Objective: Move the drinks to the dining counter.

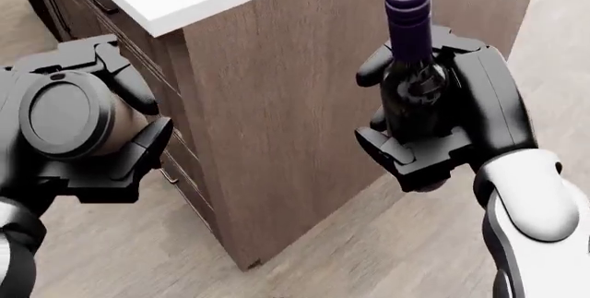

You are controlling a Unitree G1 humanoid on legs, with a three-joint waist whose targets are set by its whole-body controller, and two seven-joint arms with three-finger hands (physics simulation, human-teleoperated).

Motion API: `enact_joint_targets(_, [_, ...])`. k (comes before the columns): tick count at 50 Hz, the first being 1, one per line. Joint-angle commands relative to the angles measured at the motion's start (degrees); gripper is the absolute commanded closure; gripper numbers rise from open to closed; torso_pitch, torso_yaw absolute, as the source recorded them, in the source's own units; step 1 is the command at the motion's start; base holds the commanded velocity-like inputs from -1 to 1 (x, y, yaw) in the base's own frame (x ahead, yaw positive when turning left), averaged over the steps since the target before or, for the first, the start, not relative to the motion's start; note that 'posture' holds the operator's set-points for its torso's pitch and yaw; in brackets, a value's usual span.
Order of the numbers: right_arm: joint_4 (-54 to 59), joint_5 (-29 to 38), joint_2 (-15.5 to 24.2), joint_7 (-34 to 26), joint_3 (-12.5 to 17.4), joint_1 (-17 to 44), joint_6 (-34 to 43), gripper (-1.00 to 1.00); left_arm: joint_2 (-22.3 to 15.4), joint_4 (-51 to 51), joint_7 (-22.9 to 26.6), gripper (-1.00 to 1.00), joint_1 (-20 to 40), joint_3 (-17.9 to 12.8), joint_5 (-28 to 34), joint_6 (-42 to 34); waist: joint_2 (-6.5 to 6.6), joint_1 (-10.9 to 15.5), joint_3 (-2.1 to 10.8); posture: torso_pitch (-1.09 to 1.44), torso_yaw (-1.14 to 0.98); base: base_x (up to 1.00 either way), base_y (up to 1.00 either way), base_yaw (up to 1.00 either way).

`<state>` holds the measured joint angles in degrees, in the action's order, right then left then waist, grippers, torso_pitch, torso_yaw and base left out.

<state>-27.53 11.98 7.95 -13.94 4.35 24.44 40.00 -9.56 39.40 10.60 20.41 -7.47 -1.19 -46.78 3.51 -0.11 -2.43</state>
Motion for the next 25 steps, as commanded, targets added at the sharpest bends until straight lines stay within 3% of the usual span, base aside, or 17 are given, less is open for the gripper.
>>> enact_joint_targets(1, [-3.5, -0.2, 0.2, 0.0, -0.8, 2.5, -2.9, 1.0, -0.5, 1.1, -0.5, 0.79, 0.7, -1.0, 0.5, 2.0, 0.6, 0.3, 1.79, 0.0, 0.0, 0.04, 0.0, 0.78])
enact_joint_targets(2, [-3.3, 0.8, 0.6, -0.6, -1.4, 2.5, -2.6, 1.0, -0.5, 1.1, -0.4, 0.79, 0.7, -1.1, 0.5, 2.0, 2.88, 0.0, 2.56, 0.0, 0.0, 0.04, 0.0, 0.51])
enact_joint_targets(3, [-3.4, 0.3, -0.1, -0.4, -0.8, 2.4, -3.2, 1.0, -0.5, 1.2, -0.4, 0.79, 0.7, -1.2, 0.5, 1.9, 0.36, -0.1, 1.78, 0.0, 0.0, 0.03, 0.0, 0.22])
enact_joint_targets(4, [-3.3, 0.5, -0.1, -0.3, -0.7, 2.4, -3.1, 1.0, -0.4, 1.3, -0.4, 0.79, 0.7, -1.2, 0.4, 1.8, 1.09, 0.1, 1.91, 0.0, 0.0, 0.04, 0.0, 0.2])
enact_joint_targets(5, [-3.2, 1.2, 0.2, -0.4, -1.0, 2.5, -2.8, 1.0, -0.5, 1.3, -0.3, 0.79, 0.5, -1.3, 0.5, 1.8, 0.23, 0.4, 0.99, 0.0, 0.0, 0.0, 0.0, 0.0])
enact_joint_targets(7, [-3.3, 1.7, 0.1, -0.6, -1.0, 2.4, -2.5, 1.0, -0.5, 1.3, -0.3, 0.78, 0.5, -1.3, 0.5, 1.9, -1.09, 0.1, 1.43, 0.0, 0.0, 0.0, 0.0, 0.0])
enact_joint_targets(10, [-3.6, 1.6, -0.2, -0.5, -0.9, 2.6, -2.6, 1.0, -0.5, 1.4, -0.3, 0.79, 0.7, -1.4, 0.4, 1.6, -3.24, 0.5, 0.34, 0.0, 0.0, 0.0, 0.0, 0.0])
enact_joint_targets(12, [-4.0, 1.5, -0.3, -0.4, -0.7, 2.7, -2.4, 1.0, -0.6, 1.6, -0.3, 0.76, 0.8, -1.6, 0.2, 1.3, -5.81, 1.0, 0.74, 0.0, 0.0, 0.0, 0.0, 0.0])
enact_joint_targets(13, [-3.9, 1.5, -0.3, -0.3, -0.6, 2.7, -2.4, 1.0, -0.6, 1.6, -0.4, 0.76, 0.9, -1.7, 0.1, 1.2, -4.76, 1.3, 0.58, 0.0, 0.0, 0.0, 0.0, 0.0])
enact_joint_targets(17, [-3.7, 1.7, -0.2, -0.1, -0.6, 2.5, -2.4, 1.0, -0.6, 1.5, -0.5, 0.77, 1.0, -1.4, 0.2, 1.4, -4.03, 1.1, 1.66, 0.0, 0.0, 0.0, 0.0, 0.0])
enact_joint_targets(25, [-4.7, 1.8, 0.8, -0.7, 0.3, 3.4, -0.8, 1.0, -1.0, -0.2, -1.1, 0.77, 4.3, -1.0, 0.1, 0.5, -3.21, 0.6, 2.24, 0.0, 0.0, 0.0, 0.0, 0.0])
